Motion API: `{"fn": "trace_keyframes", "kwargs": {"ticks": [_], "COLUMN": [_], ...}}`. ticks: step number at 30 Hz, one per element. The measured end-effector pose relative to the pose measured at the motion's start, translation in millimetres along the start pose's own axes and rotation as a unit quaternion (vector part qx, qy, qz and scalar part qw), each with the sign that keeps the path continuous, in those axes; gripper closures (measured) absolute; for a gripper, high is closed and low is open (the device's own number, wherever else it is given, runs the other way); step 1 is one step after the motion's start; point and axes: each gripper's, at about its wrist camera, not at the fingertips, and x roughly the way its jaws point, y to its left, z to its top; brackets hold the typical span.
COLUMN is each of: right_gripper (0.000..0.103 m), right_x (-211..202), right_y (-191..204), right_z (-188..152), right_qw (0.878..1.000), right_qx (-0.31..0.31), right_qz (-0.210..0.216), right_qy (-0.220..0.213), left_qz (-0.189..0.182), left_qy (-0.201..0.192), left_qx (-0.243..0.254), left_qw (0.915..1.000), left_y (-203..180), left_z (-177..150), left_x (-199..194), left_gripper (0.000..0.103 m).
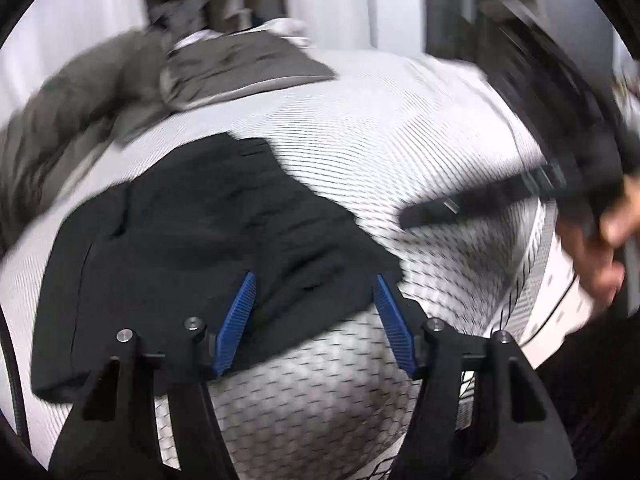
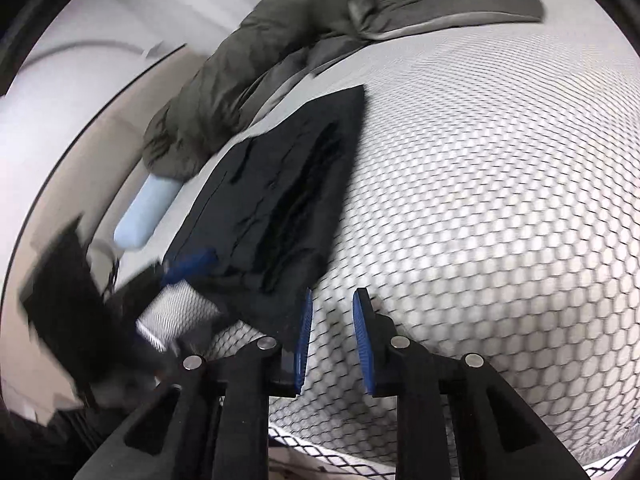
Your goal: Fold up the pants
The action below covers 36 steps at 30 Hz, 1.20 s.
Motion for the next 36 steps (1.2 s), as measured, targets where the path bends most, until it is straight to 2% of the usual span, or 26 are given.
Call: {"fn": "trace_keyframes", "kwargs": {"ticks": [3, 5, 8, 11, 13, 16, 18, 19, 20, 21, 24, 27, 29, 30, 33, 36], "right_gripper": [0.082, 0.082, 0.082, 0.081, 0.081, 0.08, 0.079, 0.078, 0.077, 0.074, 0.069, 0.069, 0.077, 0.095, 0.1, 0.103], "right_x": [2, 6, 20, 26, 30, 26, 13, 7, 5, 3, 5, 18, 30, 35, 44, 43], "right_y": [-6, -5, 0, -2, -3, -4, -15, -19, -20, -21, -23, -25, -24, -25, -31, -35], "right_z": [5, 8, 21, 26, 29, 27, 20, 18, 16, 15, 16, 27, 35, 38, 50, 63], "right_qw": [1.0, 1.0, 1.0, 1.0, 0.999, 0.999, 0.999, 0.999, 0.999, 0.999, 0.998, 0.997, 0.997, 0.998, 0.997, 0.998], "right_qx": [0.011, 0.012, 0.02, 0.024, 0.027, 0.024, 0.026, 0.025, 0.024, 0.023, 0.029, 0.036, 0.028, 0.023, 0.041, 0.05], "right_qz": [-0.001, 0.007, 0.018, 0.015, 0.016, 0.02, 0.026, 0.027, 0.03, 0.034, 0.05, 0.065, 0.064, 0.061, 0.064, 0.031], "right_qy": [0.001, 0.002, 0.002, 0.004, 0.006, 0.005, 0.005, 0.005, 0.005, 0.004, 0.0, 0.011, 0.018, 0.016, 0.001, -0.032], "left_qz": [0.044, 0.064, 0.055, 0.021, 0.03, 0.044, 0.057, 0.063, 0.07, 0.073, 0.083, 0.094, 0.097, 0.094, 0.089, 0.094], "left_qy": [-0.006, -0.012, -0.018, -0.03, -0.039, -0.029, -0.024, -0.024, -0.026, -0.028, -0.037, -0.036, -0.032, -0.028, -0.023, -0.022], "left_qx": [0.036, 0.045, 0.041, 0.056, 0.087, 0.109, 0.111, 0.114, 0.119, 0.126, 0.126, 0.154, 0.166, 0.166, 0.17, 0.179], "left_qw": [0.9984, 0.9968, 0.9975, 0.9977, 0.9949, 0.9927, 0.9919, 0.9911, 0.9901, 0.9889, 0.9879, 0.983, 0.9809, 0.9813, 0.9812, 0.9792], "left_y": [-28, -36, -43, -51, -66, -72, -73, -74, -73, -76, -73, -79, -82, -82, -83, -85], "left_z": [-1, -2, -6, -13, -15, -13, -7, -5, -3, -3, -4, -12, -17, -19, -22, -25], "left_x": [7, 9, 0, -16, -19, -9, 2, 5, 8, 10, 12, 16, 20, 22, 23, 25], "left_gripper": [0.043, 0.05, 0.05, 0.05, 0.05, 0.05, 0.059, 0.072, 0.092, 0.1, 0.101, 0.101, 0.102, 0.102, 0.102, 0.102]}}
